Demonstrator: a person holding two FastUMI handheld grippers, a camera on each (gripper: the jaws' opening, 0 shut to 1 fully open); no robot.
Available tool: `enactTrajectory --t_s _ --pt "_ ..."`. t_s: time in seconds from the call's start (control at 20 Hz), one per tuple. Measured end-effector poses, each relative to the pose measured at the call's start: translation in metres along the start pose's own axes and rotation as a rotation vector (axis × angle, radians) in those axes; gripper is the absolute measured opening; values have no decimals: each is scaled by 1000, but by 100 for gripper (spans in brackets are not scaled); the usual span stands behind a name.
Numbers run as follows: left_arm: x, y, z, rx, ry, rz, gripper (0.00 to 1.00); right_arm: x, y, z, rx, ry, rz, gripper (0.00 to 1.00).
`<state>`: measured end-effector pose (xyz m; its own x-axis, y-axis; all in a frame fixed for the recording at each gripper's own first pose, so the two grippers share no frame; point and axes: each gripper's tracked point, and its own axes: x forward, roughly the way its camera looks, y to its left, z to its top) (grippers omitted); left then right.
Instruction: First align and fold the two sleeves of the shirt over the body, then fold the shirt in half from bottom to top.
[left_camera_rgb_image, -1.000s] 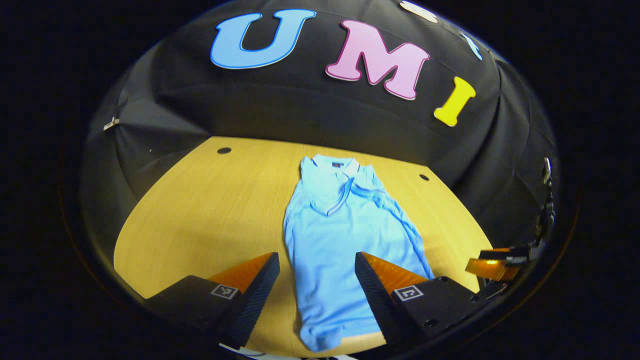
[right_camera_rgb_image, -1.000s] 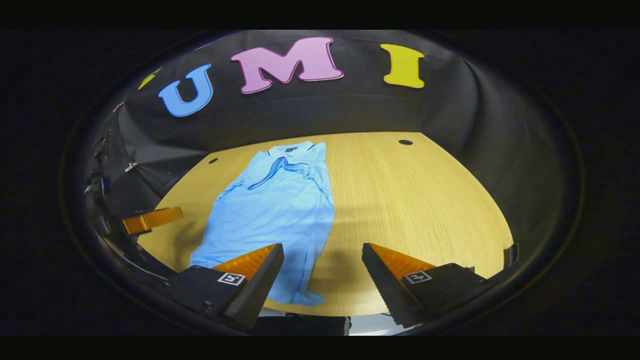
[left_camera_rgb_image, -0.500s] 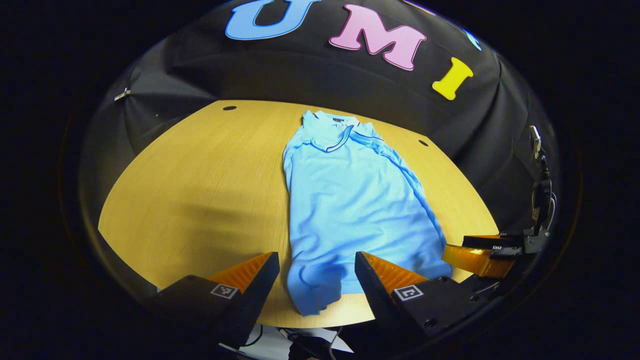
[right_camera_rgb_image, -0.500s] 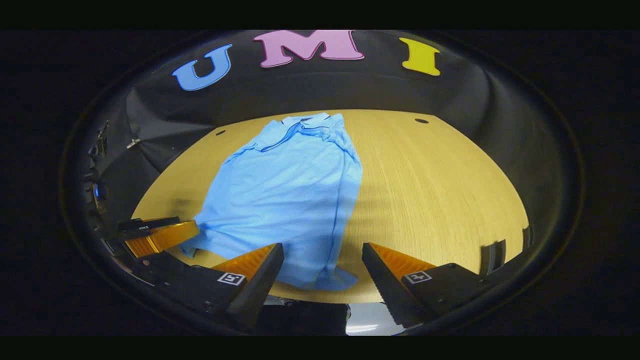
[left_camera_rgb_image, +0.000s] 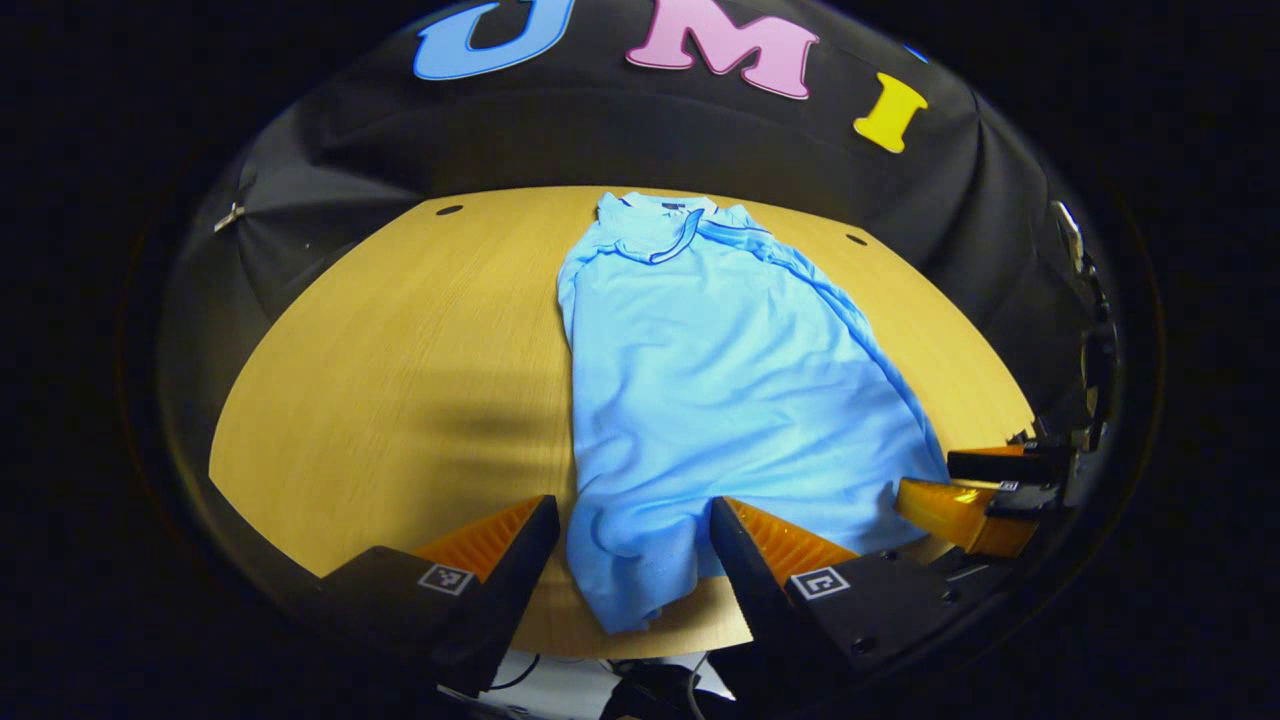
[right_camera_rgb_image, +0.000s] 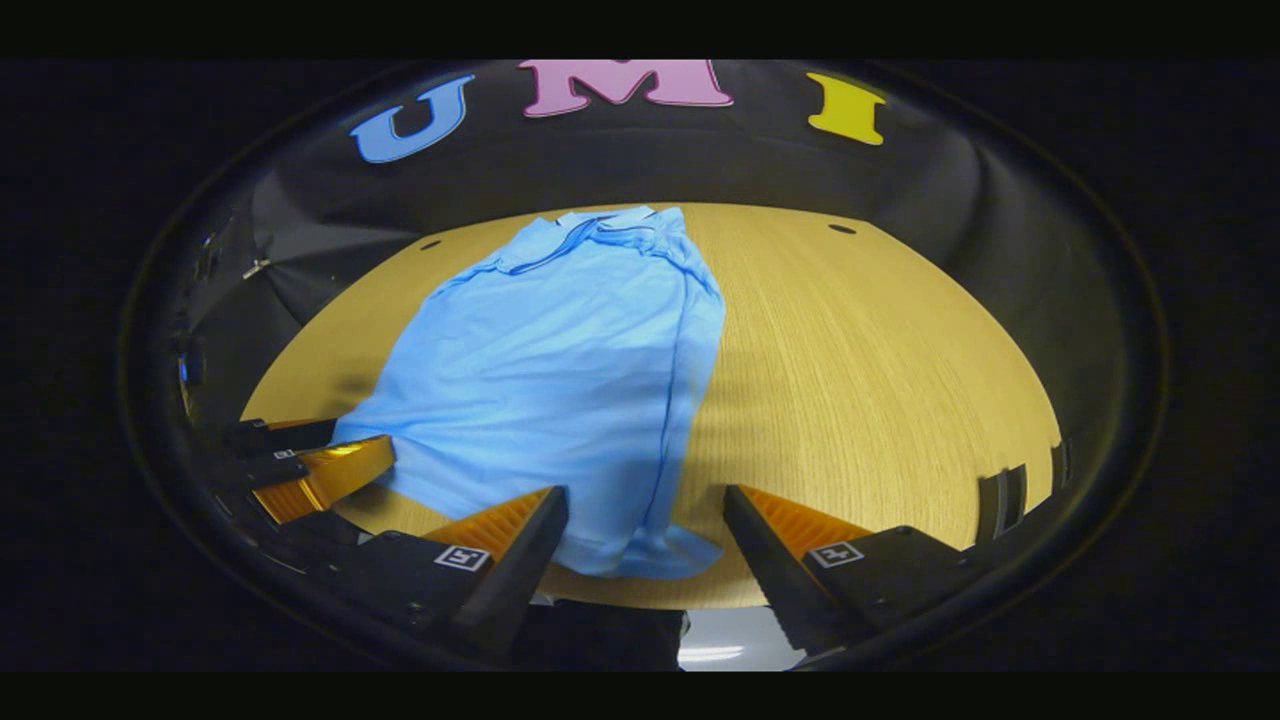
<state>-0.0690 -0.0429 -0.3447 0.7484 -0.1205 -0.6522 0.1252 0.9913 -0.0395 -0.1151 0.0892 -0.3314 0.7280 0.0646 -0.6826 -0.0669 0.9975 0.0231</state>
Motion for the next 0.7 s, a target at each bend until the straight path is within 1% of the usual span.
enactTrajectory --t_s 0.05,0.1,0.15,0.2,0.3,0.35,0.4,0.45,0.55,0.6,0.65,0.7 --pt "0 -1 -3 45 4 9 99 2 -2 -5 -27 14 -11 99" --pt "0 -6 -1 49 -10 -9 99 3 1 0 -46 -1 -4 95" --pt "1 -8 -2 47 -8 -5 97 4 4 -3 -53 11 8 93" --pt "1 -8 -1 40 -15 -5 94 5 4 -1 -57 10 8 83" --pt "2 -12 1 43 -24 -13 89 5 4 -1 -58 19 20 81" --pt "4 -14 1 50 -27 -26 81 4 4 1 -49 11 25 76" --pt "5 -18 3 60 -35 -43 77 6 3 1 -40 14 24 54" --pt "6 -20 3 67 -40 -57 61 6 3 3 -39 10 24 46" --pt "7 -26 6 53 -51 -85 47 9 8 4 -34 18 46 20" --pt "8 -28 9 30 -54 -95 33 8 8 3 -46 30 53 13" --pt "10 -29 9 7 -55 -101 23 9 9 6 -60 29 62 7" --pt "12 -30 11 -13 -55 -111 19 9 11 5 -62 31 71 13"
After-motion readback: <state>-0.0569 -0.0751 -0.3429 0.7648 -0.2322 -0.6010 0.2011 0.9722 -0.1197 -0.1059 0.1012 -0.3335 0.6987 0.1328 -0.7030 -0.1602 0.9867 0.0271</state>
